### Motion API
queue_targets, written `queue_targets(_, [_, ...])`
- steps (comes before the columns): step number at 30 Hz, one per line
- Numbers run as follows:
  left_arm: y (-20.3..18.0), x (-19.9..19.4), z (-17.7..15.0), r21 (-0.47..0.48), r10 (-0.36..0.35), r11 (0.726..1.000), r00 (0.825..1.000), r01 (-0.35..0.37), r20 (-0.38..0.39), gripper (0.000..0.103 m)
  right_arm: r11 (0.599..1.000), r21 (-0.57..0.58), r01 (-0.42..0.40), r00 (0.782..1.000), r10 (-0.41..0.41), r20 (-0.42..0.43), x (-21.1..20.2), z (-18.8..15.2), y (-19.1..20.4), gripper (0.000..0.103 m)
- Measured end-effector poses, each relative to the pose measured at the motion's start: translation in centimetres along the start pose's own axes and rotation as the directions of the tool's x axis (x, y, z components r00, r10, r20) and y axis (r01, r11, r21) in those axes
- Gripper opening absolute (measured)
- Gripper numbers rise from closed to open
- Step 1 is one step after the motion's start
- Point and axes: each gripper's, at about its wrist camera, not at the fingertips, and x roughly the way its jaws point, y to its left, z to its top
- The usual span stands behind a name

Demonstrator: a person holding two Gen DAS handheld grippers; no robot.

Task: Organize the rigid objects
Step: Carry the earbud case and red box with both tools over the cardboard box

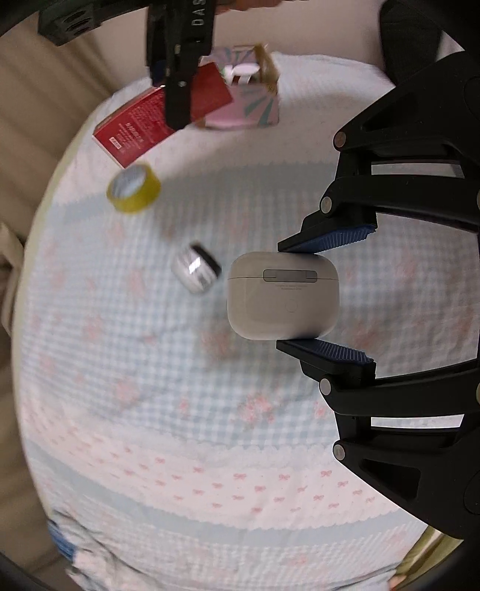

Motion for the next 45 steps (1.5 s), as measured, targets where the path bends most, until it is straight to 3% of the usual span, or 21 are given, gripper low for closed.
queue_targets(7, [-6.1, -3.1, 0.0, 0.127, -0.047, 0.991, 0.999, 0.044, 0.022, 0.041, 0.966, 0.248, -0.080, 0.992, 0.053, 0.115, -6.0, -7.2, -1.5, 0.038])
queue_targets(13, [-13.4, -3.5, -0.4, 0.218, -0.084, 0.973, 0.996, 0.078, 0.018, 0.041, 0.918, 0.388, -0.081, 0.986, 0.019, 0.163, -8.7, -13.7, -6.0, 0.038])
queue_targets(21, [-25.2, -1.8, -1.1, 0.269, -0.119, 0.956, 0.993, 0.119, -0.015, 0.041, 0.870, 0.491, -0.034, 0.987, -0.047, 0.152, -12.8, -22.5, -15.6, 0.038])
queue_targets(27, [-33.7, 1.5, -0.4, 0.280, -0.121, 0.952, 0.992, 0.127, -0.039, 0.041, 0.847, 0.532, -0.017, 0.988, -0.068, 0.141, -14.3, -27.4, -23.4, 0.038])
queue_targets(35, [-41.9, 8.4, 1.1, 0.242, -0.100, 0.963, 0.991, 0.119, -0.089, 0.041, 0.807, 0.590, 0.009, 0.990, -0.091, 0.109, -13.2, -31.1, -33.0, 0.038])
queue_targets(40, [-44.1, 12.8, 2.3, 0.226, -0.062, 0.970, 0.990, 0.089, -0.126, 0.041, 0.791, 0.611, 0.023, 0.994, -0.085, 0.073, -10.1, -31.6, -38.1, 0.038])
queue_targets(45, [-45.0, 17.1, 3.1, 0.247, 0.008, 0.968, 0.987, 0.033, -0.159, 0.041, 0.805, 0.592, 0.041, 0.995, -0.087, 0.049, -6.7, -31.3, -40.7, 0.038])
